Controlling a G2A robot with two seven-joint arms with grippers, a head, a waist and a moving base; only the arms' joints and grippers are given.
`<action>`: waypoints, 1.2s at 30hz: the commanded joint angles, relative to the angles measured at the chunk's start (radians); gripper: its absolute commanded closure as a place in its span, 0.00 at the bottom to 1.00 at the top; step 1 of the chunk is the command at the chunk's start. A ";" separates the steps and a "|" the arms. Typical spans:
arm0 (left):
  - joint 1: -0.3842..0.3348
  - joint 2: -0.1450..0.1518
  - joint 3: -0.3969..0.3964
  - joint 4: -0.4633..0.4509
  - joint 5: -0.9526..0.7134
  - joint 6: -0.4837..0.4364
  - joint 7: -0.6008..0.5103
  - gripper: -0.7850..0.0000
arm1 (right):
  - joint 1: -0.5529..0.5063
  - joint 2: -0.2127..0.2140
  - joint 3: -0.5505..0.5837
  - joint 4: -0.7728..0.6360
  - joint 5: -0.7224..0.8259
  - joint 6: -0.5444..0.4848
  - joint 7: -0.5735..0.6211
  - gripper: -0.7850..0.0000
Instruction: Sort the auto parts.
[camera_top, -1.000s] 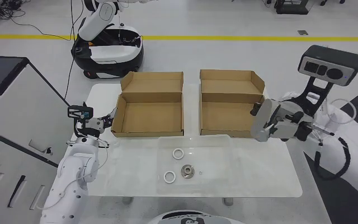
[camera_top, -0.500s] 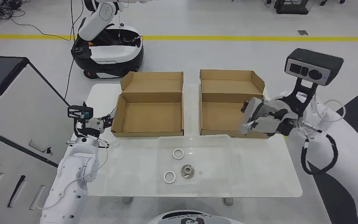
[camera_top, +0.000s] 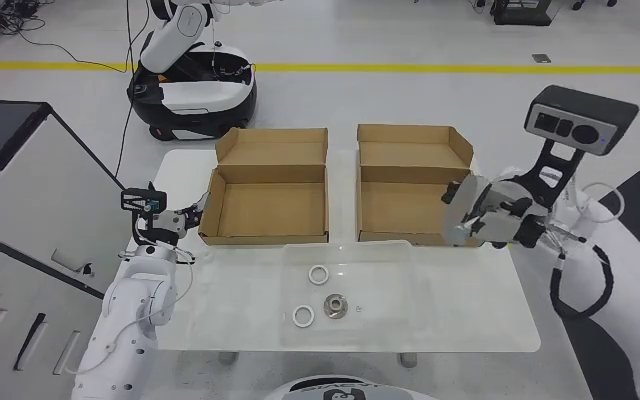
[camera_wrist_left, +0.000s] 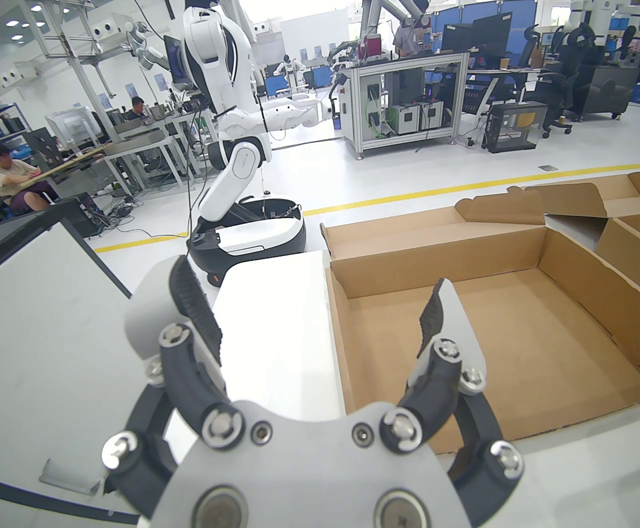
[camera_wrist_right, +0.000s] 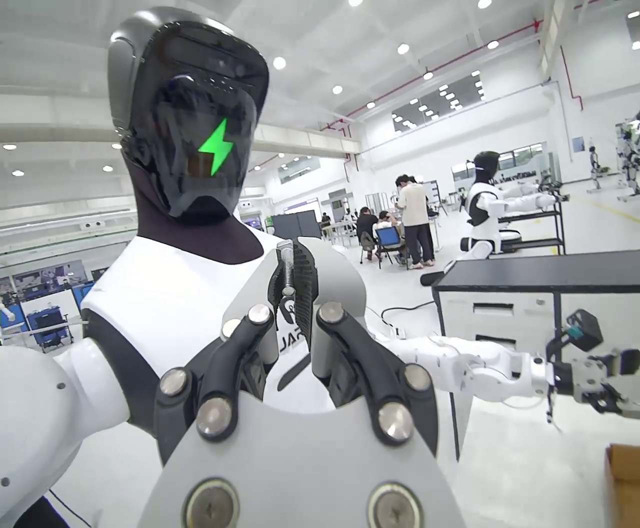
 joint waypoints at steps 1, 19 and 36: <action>0.000 0.000 0.000 0.000 0.000 0.000 0.000 0.00 | 0.000 -0.005 -0.002 -0.010 0.001 -0.014 -0.014 1.00; 0.000 0.000 0.000 0.000 0.000 0.000 0.000 0.00 | -0.013 -0.088 0.021 -0.031 0.038 -0.023 -0.023 1.00; 0.000 0.000 0.000 0.000 0.000 0.000 0.000 0.00 | -0.060 -0.102 0.076 0.016 0.034 0.082 0.082 1.00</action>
